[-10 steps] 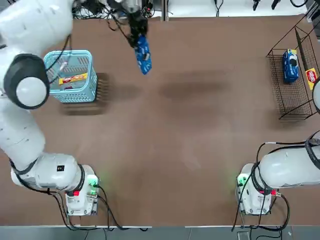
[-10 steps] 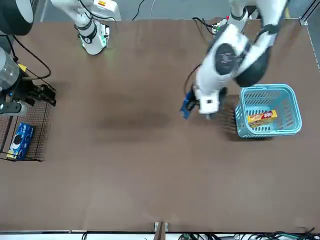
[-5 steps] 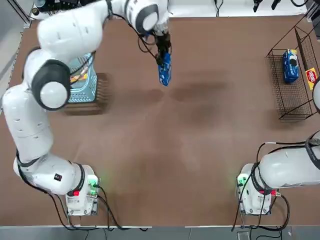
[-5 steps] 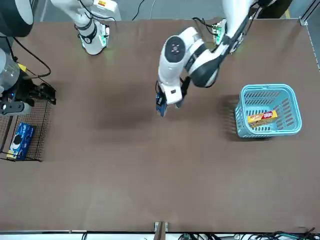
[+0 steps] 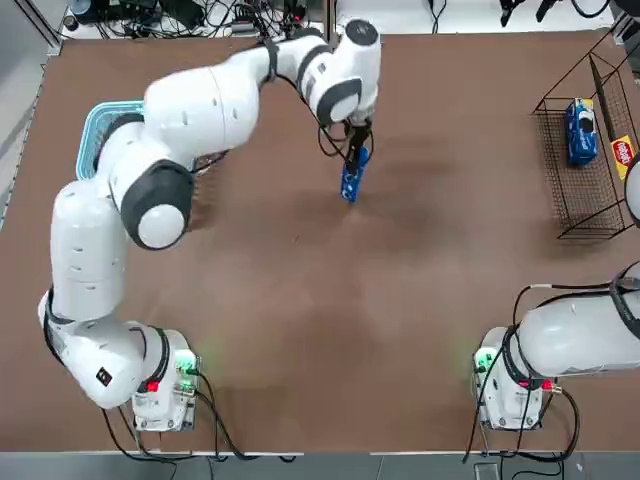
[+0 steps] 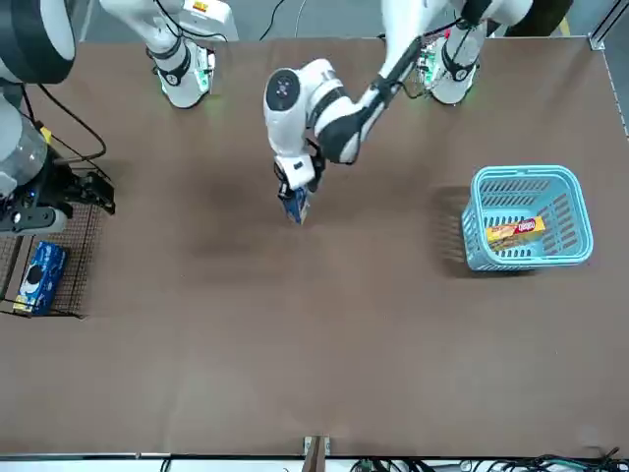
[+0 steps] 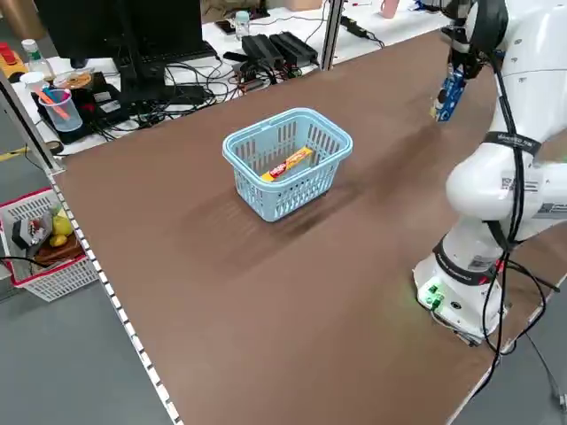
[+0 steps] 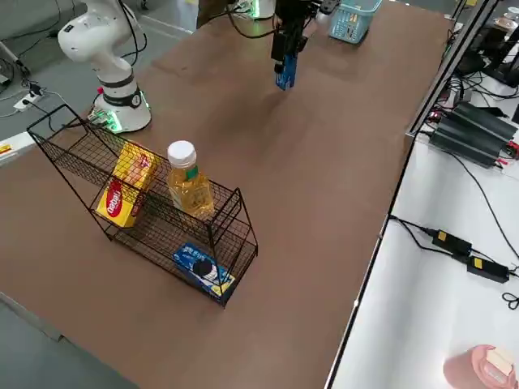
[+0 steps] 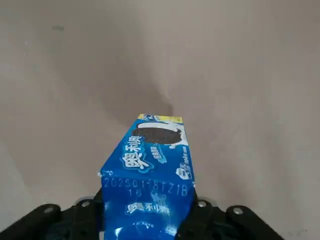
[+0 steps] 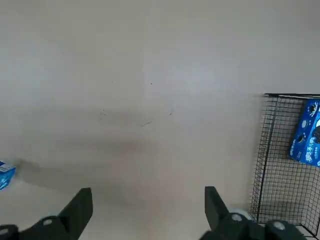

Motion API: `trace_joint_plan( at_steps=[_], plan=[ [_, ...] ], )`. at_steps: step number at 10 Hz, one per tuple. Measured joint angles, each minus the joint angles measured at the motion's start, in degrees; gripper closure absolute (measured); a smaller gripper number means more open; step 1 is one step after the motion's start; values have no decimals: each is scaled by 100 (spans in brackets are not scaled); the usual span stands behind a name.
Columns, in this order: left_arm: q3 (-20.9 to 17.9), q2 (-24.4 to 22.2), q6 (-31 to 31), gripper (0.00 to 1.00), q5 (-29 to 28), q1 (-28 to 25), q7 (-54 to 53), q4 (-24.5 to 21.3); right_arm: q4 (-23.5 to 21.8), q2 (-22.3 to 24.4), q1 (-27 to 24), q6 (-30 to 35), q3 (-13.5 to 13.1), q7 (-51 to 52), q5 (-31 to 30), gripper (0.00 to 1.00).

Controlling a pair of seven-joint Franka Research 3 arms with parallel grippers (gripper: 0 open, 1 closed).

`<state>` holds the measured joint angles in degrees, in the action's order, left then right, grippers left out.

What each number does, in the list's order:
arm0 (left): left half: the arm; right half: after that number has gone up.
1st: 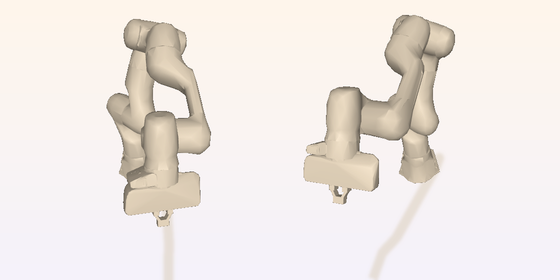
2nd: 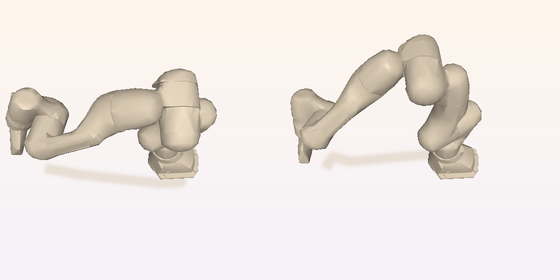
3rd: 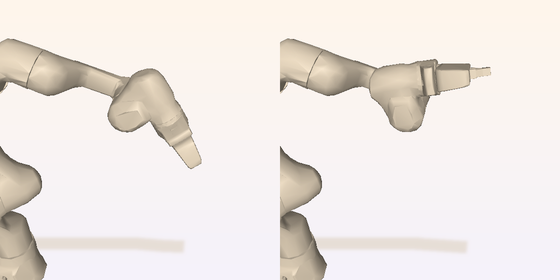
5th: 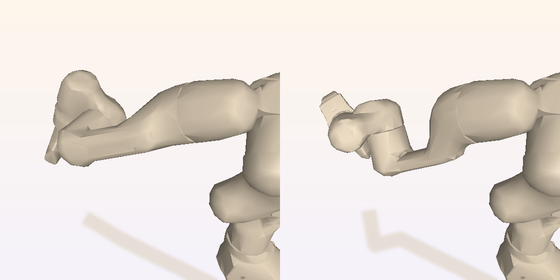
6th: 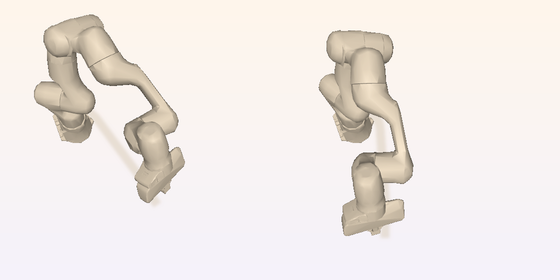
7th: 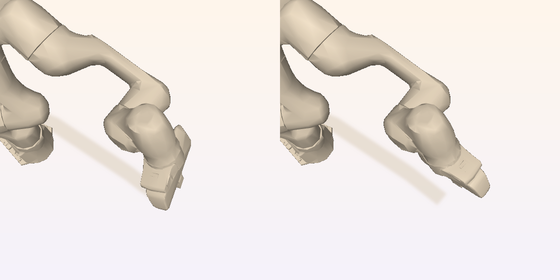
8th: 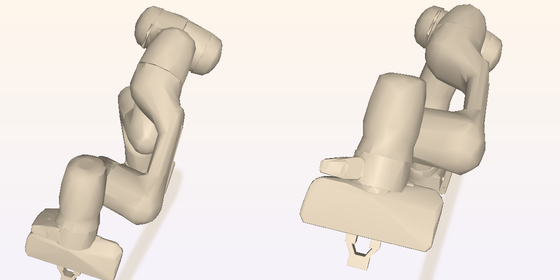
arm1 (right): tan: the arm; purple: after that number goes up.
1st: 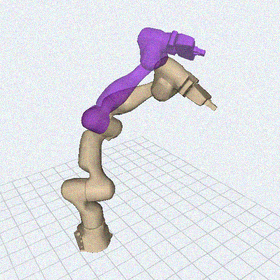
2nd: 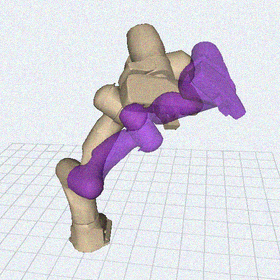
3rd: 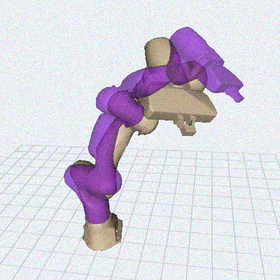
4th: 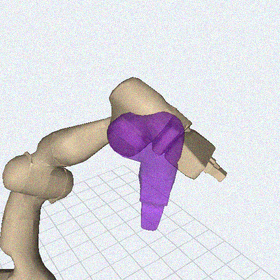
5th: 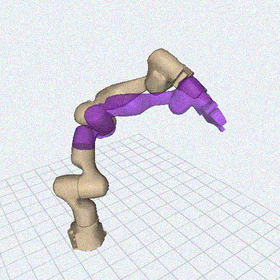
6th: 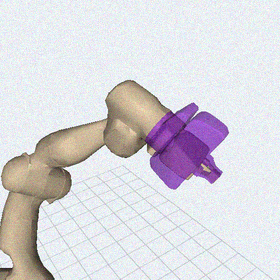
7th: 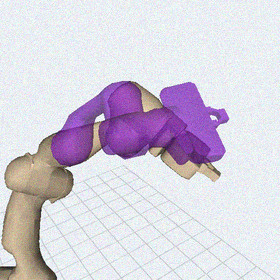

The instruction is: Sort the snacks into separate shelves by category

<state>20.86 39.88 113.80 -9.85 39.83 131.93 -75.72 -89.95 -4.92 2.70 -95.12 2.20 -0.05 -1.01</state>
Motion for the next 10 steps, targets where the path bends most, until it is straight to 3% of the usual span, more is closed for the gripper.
trace_joint_plan(
  at_steps=[5, 8, 10],
  plan=[
    [-12, 352, 694, 42, 0, 146, 796, 40, -73, -96, 116, -43, 17, 0, 0, 1],
    [-241, 402, 793, 39, 1, 370, 1179, 86, -73, -121, 116, -69, 16, -3, 0, 1],
    [-465, 403, 792, 29, 0, 516, 1235, 90, -73, -137, 116, -82, 14, -321, 126, 1]
  ],
)
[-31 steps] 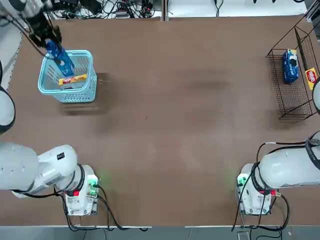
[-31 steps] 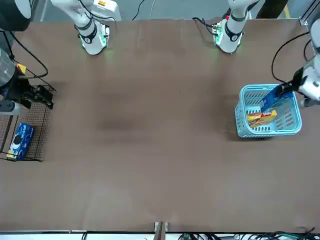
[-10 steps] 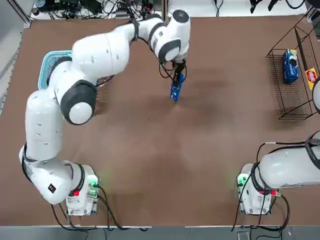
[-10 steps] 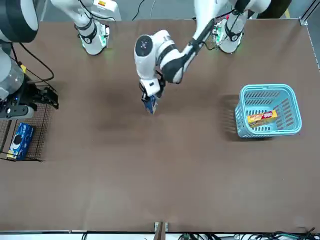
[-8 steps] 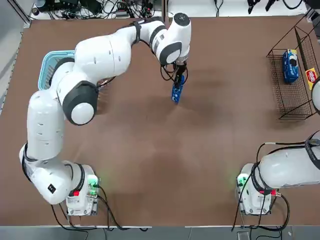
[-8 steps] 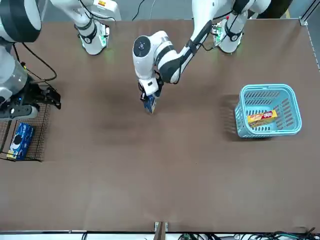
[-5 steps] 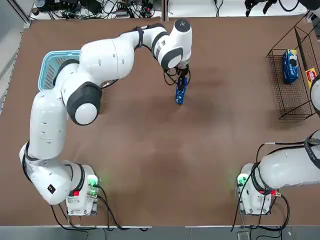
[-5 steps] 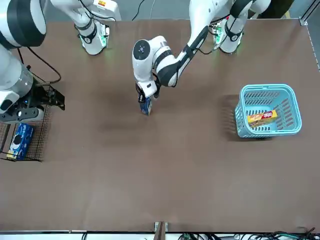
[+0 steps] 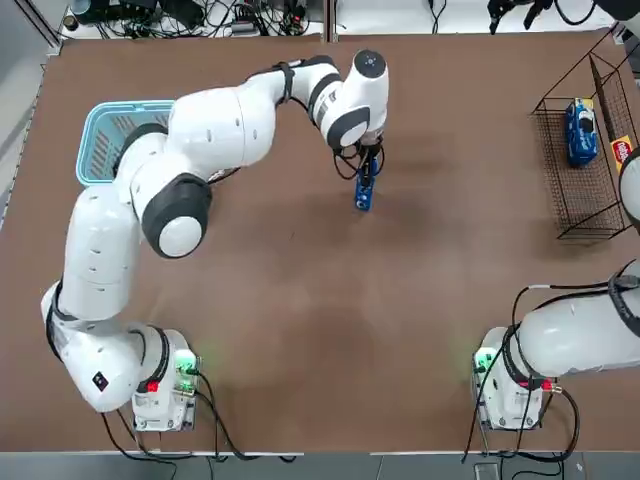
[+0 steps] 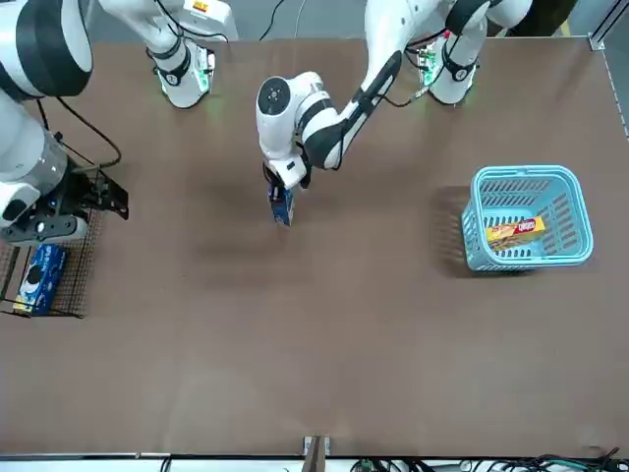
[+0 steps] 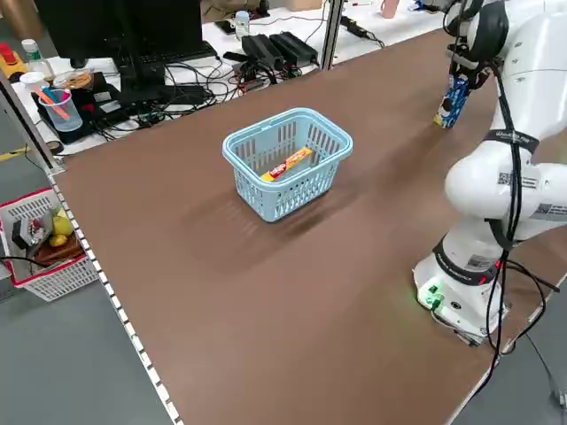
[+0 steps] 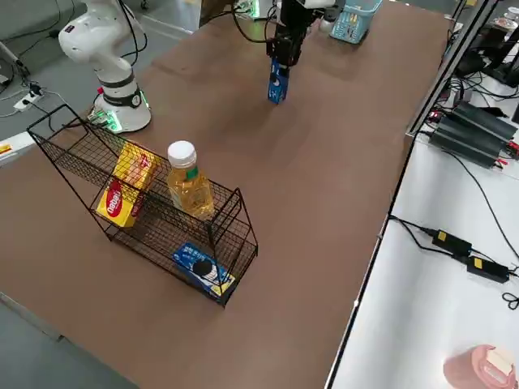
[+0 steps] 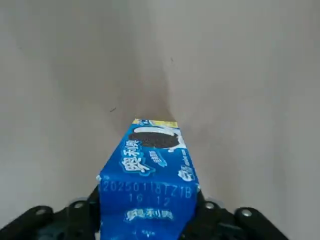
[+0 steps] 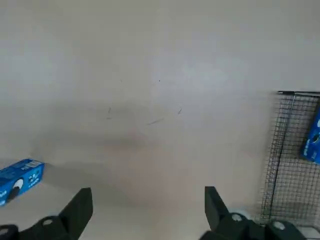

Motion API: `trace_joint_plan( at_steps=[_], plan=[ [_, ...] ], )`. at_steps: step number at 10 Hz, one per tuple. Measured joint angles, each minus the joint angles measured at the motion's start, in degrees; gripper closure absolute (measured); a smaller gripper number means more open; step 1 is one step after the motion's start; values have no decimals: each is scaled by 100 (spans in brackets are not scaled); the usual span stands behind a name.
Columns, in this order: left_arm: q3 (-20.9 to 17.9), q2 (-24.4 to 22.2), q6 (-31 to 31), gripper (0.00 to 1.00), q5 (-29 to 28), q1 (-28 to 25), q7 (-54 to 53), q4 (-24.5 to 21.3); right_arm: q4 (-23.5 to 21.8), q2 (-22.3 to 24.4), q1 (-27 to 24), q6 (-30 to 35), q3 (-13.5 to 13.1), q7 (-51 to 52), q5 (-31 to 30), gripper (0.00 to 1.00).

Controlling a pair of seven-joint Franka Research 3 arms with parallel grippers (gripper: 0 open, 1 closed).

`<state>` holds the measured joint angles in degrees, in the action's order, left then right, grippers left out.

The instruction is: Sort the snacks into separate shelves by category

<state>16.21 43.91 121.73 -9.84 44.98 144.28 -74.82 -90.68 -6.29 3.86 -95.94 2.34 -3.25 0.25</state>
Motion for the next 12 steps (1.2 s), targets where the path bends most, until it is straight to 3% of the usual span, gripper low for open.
trace_joint_plan(
  at_steps=[2, 5, 8, 10, 12],
  plan=[
    [-31, -18, -136, 2, 0, 17, 0, 62, -54, -23, 91, -159, 6, -757, 115, 1],
    [-49, -460, -558, 0, 0, -21, -53, 227, -261, -79, 396, -470, 17, -1655, 124, 1],
    [-61, -1254, -1427, 0, 34, -442, -1180, 191, -523, -116, 964, -570, 28, -2442, 124, 1],
    [-63, -1639, -2012, 0, 49, -950, -2057, -89, -662, -135, 1416, -598, 33, -2652, 121, 1],
    [-61, -2176, -2068, 0, 56, -1526, -2800, -875, -700, -165, 1881, -688, 42, -2868, 127, 1]
  ],
)
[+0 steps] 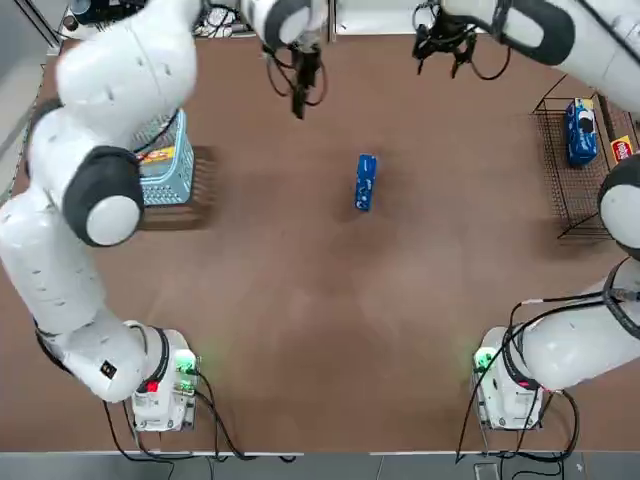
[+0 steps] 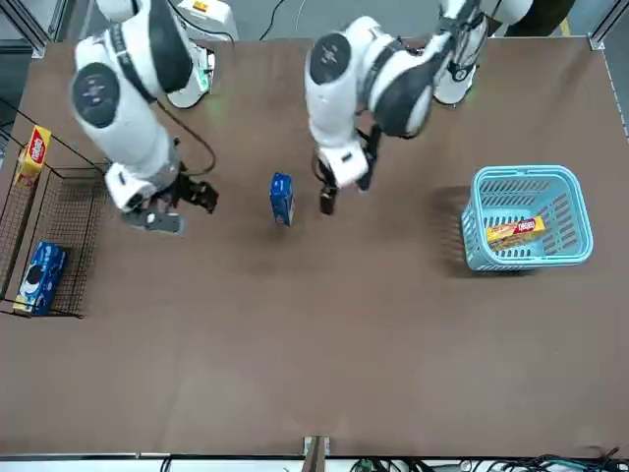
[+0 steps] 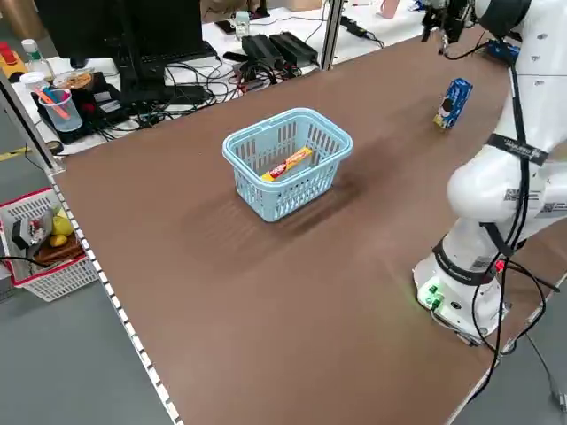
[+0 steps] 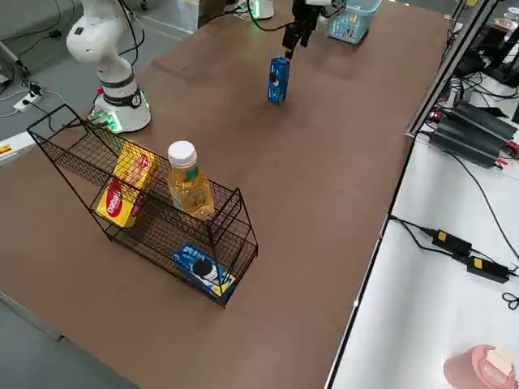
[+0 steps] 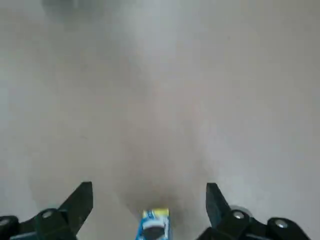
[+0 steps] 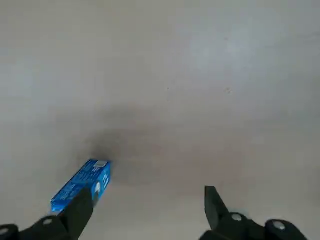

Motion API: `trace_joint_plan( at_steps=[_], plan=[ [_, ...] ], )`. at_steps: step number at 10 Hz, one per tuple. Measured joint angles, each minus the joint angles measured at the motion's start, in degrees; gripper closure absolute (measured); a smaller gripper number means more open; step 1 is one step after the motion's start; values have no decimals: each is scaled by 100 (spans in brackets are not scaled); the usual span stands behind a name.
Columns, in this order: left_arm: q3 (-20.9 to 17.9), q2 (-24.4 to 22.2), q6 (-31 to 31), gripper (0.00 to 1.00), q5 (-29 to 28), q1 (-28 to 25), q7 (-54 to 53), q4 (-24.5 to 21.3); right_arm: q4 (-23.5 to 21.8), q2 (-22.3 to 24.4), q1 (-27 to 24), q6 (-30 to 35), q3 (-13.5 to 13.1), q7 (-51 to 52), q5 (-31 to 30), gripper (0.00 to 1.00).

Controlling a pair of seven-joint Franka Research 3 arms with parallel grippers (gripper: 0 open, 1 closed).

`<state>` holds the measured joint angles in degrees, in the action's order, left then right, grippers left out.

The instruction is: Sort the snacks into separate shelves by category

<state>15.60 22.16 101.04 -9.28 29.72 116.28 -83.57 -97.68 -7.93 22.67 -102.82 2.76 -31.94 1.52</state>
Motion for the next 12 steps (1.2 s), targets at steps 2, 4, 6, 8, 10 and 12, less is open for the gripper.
trace_joint_plan(
  at_steps=[2, 4, 6, 8, 10, 12],
  plan=[
    [-3, -763, 64, 0, 124, -737, -178, -956, -53, -16, 428, -222, 4, -548, -3, 1],
    [-9, -1566, 712, 3, 320, -1662, -290, -2073, -60, -21, 685, -450, 4, -904, -5, 1],
    [-22, -2207, 1131, 5, 472, -2578, -402, -3014, -181, -54, 802, -701, 1, -1056, -5, 1],
    [-39, -2375, 1230, 6, 483, -3600, -979, -3329, -546, -125, 1026, -1035, 1, -1204, -4, 1],
    [-56, -2376, 1249, 8, 488, -4544, -1842, -3435, -952, -169, 1382, -1423, 4, -1473, -5, 1],
    [-53, -2379, 1359, 8, 490, -5049, -2394, -3641, -1306, -169, 1629, -1801, 3, -1702, -5, 1]
  ],
)
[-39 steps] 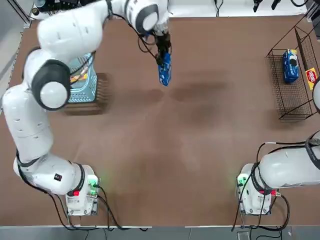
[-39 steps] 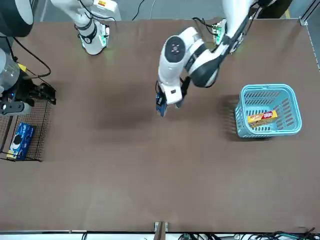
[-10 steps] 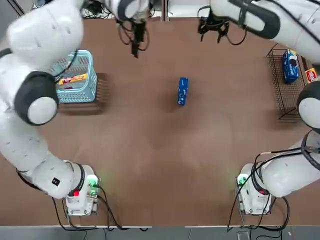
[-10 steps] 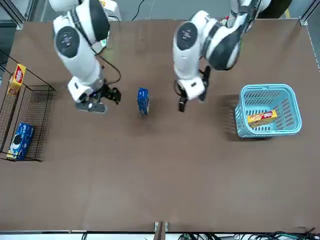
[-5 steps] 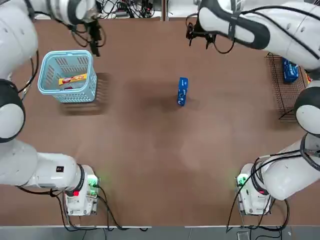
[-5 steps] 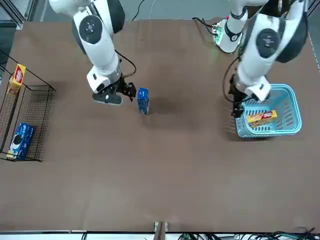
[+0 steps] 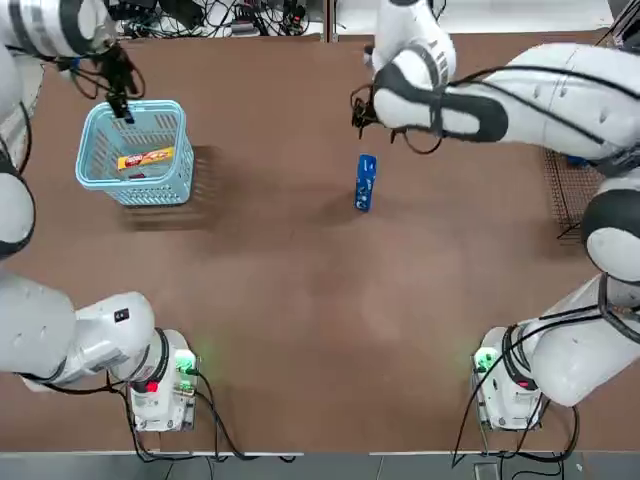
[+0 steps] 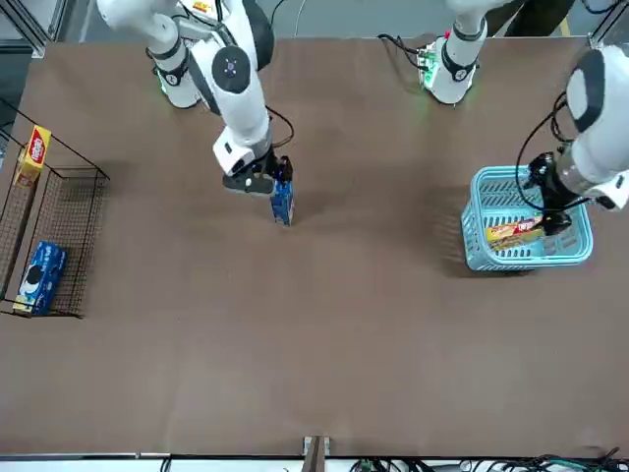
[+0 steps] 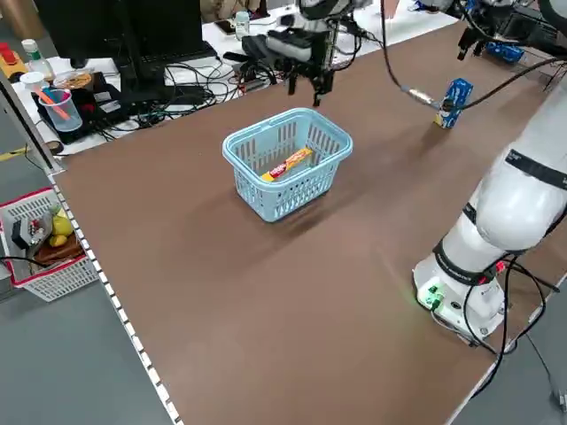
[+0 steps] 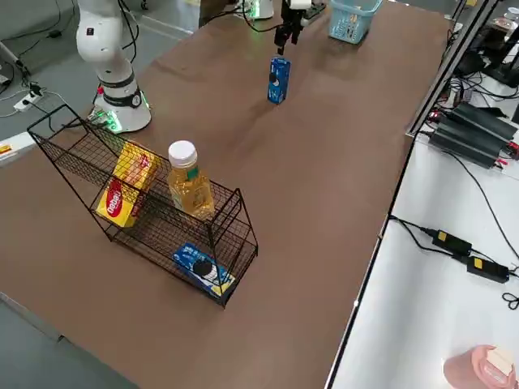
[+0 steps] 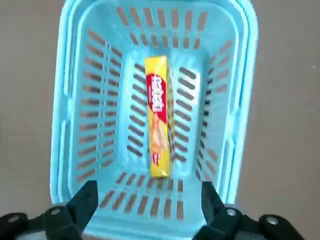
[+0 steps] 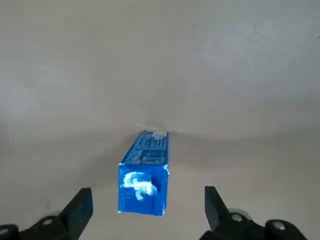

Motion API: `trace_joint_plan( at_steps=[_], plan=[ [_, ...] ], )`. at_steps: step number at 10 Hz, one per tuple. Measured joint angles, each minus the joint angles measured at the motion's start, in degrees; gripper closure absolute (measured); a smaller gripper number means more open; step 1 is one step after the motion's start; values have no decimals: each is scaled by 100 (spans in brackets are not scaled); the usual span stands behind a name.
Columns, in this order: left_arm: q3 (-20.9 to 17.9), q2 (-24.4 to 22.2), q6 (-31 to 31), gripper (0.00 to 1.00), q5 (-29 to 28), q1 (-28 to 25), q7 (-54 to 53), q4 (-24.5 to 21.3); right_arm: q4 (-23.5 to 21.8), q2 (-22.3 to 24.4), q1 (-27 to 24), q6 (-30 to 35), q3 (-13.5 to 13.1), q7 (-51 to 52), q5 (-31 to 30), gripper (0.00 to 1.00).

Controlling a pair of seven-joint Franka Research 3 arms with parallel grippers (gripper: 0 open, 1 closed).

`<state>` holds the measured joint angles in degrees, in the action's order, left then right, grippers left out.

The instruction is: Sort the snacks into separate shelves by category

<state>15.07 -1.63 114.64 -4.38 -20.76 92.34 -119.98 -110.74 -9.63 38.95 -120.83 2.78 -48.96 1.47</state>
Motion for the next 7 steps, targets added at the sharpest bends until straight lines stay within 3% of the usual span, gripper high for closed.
trace_joint_plan(
  at_steps=[7],
  plan=[
    [15, -211, 1733, 9, 4, -317, -428, -1521, -531, -121, 453, -661, -2, -127, 0, 1]
  ],
)
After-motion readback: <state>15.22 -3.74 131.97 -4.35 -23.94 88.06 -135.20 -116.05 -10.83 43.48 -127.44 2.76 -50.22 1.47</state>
